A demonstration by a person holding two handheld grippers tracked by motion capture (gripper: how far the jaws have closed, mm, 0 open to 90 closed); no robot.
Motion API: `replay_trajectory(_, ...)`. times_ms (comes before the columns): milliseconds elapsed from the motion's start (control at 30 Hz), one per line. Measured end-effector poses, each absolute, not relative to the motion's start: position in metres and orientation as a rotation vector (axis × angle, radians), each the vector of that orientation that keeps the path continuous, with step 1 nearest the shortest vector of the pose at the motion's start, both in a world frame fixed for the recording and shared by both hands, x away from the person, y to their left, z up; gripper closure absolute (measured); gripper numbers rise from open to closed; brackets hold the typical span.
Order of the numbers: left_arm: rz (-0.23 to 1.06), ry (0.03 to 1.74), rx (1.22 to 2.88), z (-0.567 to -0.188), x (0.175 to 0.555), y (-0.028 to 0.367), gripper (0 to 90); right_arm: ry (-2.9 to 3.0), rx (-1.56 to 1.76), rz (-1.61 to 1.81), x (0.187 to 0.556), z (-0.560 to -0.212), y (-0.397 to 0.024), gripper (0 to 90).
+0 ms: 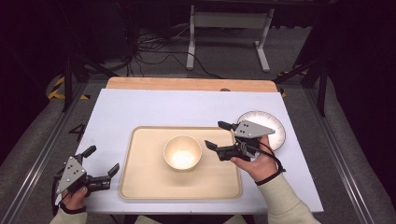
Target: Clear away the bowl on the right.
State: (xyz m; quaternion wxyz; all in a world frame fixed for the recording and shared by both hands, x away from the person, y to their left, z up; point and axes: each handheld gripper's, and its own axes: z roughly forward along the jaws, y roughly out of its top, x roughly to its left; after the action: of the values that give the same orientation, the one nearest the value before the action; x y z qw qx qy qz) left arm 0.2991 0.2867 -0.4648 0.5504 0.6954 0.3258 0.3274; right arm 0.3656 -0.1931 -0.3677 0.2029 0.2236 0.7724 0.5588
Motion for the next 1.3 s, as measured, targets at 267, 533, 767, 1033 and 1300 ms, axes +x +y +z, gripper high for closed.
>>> replay_trajectory(267, 0.773, 0.770, 1.647, -0.465, 0.299, 0.287, 0.2, 2.112, 0.606, 1.593, 0.360, -0.369, -0.207, 19.1)
replay_trajectory(533, 0.771, 0.773, 1.645, -0.465, 0.299, 0.286, 0.2, 2.069, 0.600, 1.612, 0.354, -0.375, -0.221, 16.4)
replay_trajectory(767, 0.771, 0.771, 1.647, -0.465, 0.299, 0.286, 0.2, 2.023, 0.619, 1.624, 0.348, -0.387, -0.235, 16.5)
replay_trajectory(1033, 0.769, 0.770, 1.645, -0.465, 0.299, 0.286, 0.3, 1.992, 0.611, 1.639, 0.342, -0.398, -0.248, 16.5)
replay_trajectory(1300, 0.764, 0.767, 1.645, -0.465, 0.299, 0.286, 0.2, 1.972, 0.623, 1.627, 0.337, -0.411, -0.259, 16.5)
